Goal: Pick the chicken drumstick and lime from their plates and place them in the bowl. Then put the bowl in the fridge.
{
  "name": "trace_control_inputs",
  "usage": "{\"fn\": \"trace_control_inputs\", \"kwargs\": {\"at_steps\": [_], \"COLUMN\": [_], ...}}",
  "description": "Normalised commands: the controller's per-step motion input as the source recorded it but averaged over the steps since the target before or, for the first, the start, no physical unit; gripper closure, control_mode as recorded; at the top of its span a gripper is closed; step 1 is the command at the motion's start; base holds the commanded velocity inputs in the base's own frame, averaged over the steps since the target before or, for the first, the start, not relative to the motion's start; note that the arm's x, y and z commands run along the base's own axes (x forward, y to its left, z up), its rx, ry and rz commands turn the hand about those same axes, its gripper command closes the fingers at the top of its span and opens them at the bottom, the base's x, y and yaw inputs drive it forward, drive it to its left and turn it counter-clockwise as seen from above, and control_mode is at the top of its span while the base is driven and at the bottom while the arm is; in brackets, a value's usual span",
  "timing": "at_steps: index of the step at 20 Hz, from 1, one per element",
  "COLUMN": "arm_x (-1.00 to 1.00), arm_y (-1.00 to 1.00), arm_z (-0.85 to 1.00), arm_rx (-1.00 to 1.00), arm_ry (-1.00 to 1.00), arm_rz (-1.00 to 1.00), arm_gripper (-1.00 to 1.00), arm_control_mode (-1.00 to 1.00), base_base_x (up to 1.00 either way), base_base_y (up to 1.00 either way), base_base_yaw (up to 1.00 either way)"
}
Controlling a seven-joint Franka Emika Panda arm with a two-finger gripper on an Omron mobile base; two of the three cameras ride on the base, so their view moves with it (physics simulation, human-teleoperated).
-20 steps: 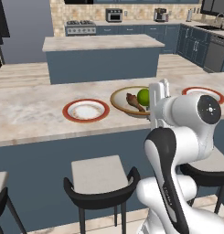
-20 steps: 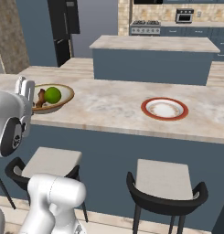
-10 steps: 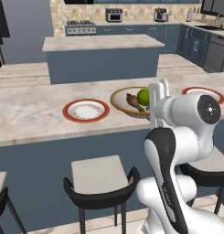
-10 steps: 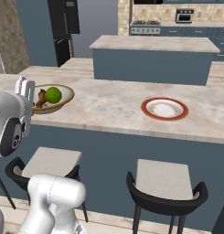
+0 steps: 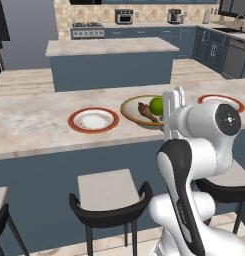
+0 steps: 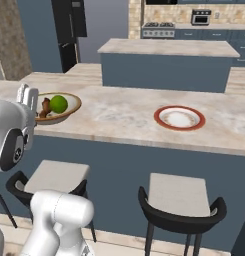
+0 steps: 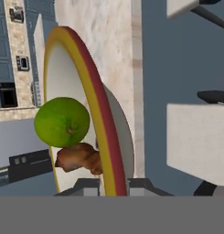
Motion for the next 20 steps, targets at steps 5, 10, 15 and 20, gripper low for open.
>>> {"fn": "trace_control_inputs", "kwargs": {"at_steps": [5,10,15,20], "arm_x": [0.0,0.0,0.0,0.0], "arm_y": [0.0,0.0,0.0,0.0], "arm_z": [0.0,0.0,0.0,0.0], "arm_rx": [0.0,0.0,0.0,0.0], "arm_ry": [0.0,0.0,0.0,0.0], "arm_rz": [0.0,0.0,0.0,0.0], "arm_gripper": [1.0,1.0,1.0,1.0], "arm_control_mode": [1.0,1.0,1.0,1.0], "base_base_x": [-0.62,-0.37,0.01,0.04], "base_base_y": [-0.23,-0.24,-0.09,-0.11], "base_base_yaw": [-0.07,-0.34,-0.68,-0.73]}}
